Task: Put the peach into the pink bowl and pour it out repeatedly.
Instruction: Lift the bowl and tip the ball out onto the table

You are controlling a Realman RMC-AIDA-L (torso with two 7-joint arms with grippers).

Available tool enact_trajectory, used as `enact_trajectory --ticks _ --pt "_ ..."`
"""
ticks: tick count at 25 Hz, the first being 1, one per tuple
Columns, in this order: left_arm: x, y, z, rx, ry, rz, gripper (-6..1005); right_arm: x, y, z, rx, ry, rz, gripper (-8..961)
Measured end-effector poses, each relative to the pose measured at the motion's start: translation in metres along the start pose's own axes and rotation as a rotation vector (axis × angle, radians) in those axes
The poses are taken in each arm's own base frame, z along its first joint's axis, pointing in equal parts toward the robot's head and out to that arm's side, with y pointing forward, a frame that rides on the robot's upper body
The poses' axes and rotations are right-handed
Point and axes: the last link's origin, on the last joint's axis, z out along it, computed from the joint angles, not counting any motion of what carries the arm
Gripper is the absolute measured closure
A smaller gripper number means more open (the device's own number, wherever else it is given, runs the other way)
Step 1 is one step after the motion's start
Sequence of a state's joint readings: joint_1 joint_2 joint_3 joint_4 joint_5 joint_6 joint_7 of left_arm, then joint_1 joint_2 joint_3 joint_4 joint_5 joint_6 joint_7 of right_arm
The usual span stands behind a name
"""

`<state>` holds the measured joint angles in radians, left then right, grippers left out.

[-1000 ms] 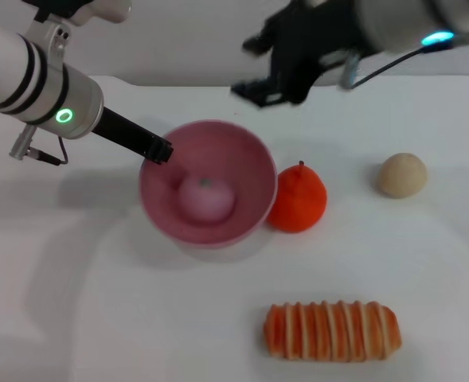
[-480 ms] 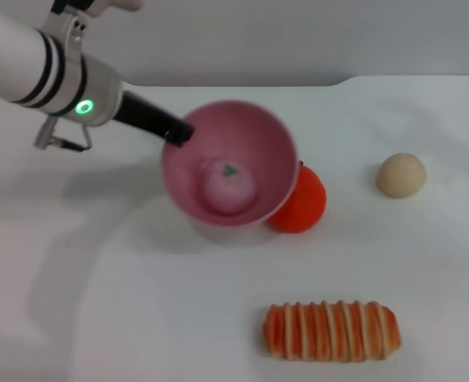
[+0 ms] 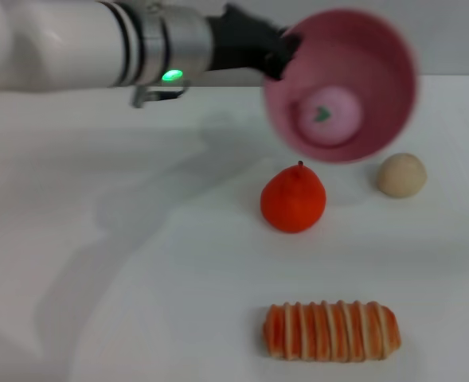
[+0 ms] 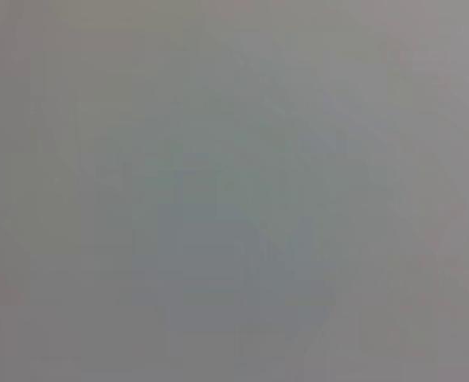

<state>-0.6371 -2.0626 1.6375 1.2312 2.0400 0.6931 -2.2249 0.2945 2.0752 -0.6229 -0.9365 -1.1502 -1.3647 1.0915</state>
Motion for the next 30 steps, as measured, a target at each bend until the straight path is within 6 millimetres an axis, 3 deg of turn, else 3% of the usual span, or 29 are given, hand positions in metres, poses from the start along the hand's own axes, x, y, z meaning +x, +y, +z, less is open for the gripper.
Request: enact_trajectory --ticks 3,8,13,18,30 --pt "0.007 0.017 0.008 0.021 0.113 0.069 961 0.007 -0.008 -0.020 0.066 0.023 0.021 419" --pt "0.013 0.044 0.021 0.123 0.224 0.213 961 0.008 -0.012 -0.034 0.090 0.043 0.012 418" --pt "0.012 0.053 0.024 0.266 0.286 0.293 961 0.002 -0.016 -0.047 0.116 0.035 0.030 420" --pt "0.007 0.054 0.020 0.365 0.317 0.343 961 0.000 -0.016 -0.048 0.116 0.031 0.033 420" --pt "0.001 0.061 0.016 0.401 0.337 0.385 961 0.001 -0.013 -0.041 0.093 0.035 0.046 419"
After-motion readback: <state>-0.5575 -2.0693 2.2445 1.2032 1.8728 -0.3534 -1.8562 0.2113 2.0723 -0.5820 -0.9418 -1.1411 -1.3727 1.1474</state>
